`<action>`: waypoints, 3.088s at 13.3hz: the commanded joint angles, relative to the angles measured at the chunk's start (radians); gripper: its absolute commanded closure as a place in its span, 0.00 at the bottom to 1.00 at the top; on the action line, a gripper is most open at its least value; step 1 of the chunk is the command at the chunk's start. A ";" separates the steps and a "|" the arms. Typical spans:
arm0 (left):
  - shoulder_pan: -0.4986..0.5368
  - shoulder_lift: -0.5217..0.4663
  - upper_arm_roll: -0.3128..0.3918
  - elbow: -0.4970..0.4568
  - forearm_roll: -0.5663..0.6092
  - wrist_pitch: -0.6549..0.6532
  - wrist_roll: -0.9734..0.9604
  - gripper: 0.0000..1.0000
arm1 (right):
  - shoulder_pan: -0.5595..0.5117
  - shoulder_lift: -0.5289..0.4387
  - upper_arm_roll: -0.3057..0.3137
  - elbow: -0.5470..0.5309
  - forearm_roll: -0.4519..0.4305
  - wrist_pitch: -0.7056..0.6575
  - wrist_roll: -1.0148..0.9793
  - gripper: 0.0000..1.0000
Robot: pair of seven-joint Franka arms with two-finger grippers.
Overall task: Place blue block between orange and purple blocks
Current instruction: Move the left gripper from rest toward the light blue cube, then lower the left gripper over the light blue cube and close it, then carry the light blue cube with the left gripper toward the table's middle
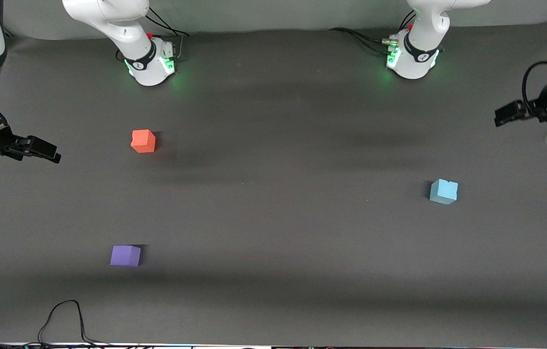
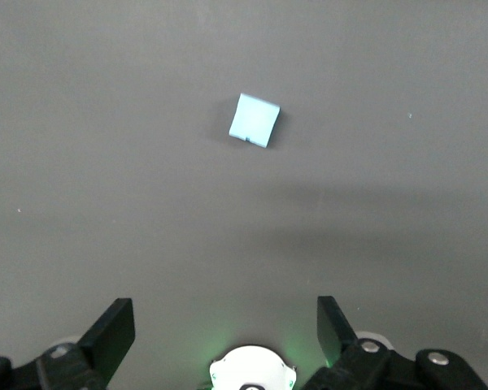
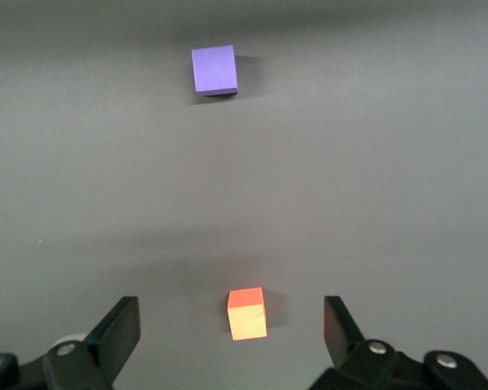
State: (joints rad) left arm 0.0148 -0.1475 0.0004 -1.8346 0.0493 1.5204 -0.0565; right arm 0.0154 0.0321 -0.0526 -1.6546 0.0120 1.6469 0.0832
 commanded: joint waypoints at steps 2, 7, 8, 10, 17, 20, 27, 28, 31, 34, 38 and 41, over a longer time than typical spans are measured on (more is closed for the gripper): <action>0.005 -0.078 0.001 -0.118 0.003 0.058 0.014 0.00 | 0.005 0.005 -0.001 0.019 -0.006 -0.007 -0.003 0.00; 0.013 0.092 0.004 -0.118 0.004 0.196 0.046 0.00 | 0.005 0.002 -0.001 0.018 -0.006 -0.012 -0.013 0.00; 0.013 0.139 0.004 -0.118 0.004 0.242 0.046 0.00 | 0.005 0.002 -0.003 0.019 -0.006 -0.012 -0.013 0.00; 0.014 0.248 0.004 -0.118 0.009 0.334 0.082 0.00 | 0.005 -0.001 -0.004 0.016 -0.006 -0.018 -0.013 0.00; 0.016 0.499 0.004 -0.132 0.009 0.573 0.171 0.00 | 0.006 -0.009 -0.001 0.018 -0.004 -0.058 -0.043 0.00; 0.019 0.549 0.004 -0.178 -0.002 0.699 0.172 0.00 | 0.006 -0.011 -0.001 0.018 -0.006 -0.061 -0.043 0.00; 0.034 0.635 -0.002 -0.184 -0.009 0.791 0.173 0.00 | 0.003 0.002 -0.004 0.019 -0.004 -0.055 -0.046 0.00; 0.034 0.635 -0.002 -0.184 -0.009 0.793 0.173 0.00 | 0.003 0.002 -0.009 0.018 -0.004 -0.055 -0.046 0.00; 0.033 0.634 -0.002 -0.190 -0.009 0.804 0.173 0.70 | 0.003 -0.001 -0.012 0.018 0.000 -0.058 -0.056 0.00; 0.036 0.600 -0.003 -0.190 -0.009 0.778 0.176 0.76 | 0.001 0.003 -0.012 0.018 0.000 -0.053 -0.057 0.00; 0.036 0.401 0.003 -0.163 -0.009 0.531 0.173 0.75 | 0.001 0.003 -0.012 0.018 0.000 -0.053 -0.057 0.00; 0.036 0.229 0.004 -0.143 -0.008 0.359 0.173 0.76 | 0.003 0.000 -0.012 0.018 0.000 -0.055 -0.057 0.00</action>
State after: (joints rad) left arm 0.0451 0.2209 0.0058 -1.9526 0.0495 1.9784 0.0973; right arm 0.0152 0.0321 -0.0589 -1.6484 0.0120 1.6023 0.0486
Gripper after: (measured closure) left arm 0.405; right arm 0.000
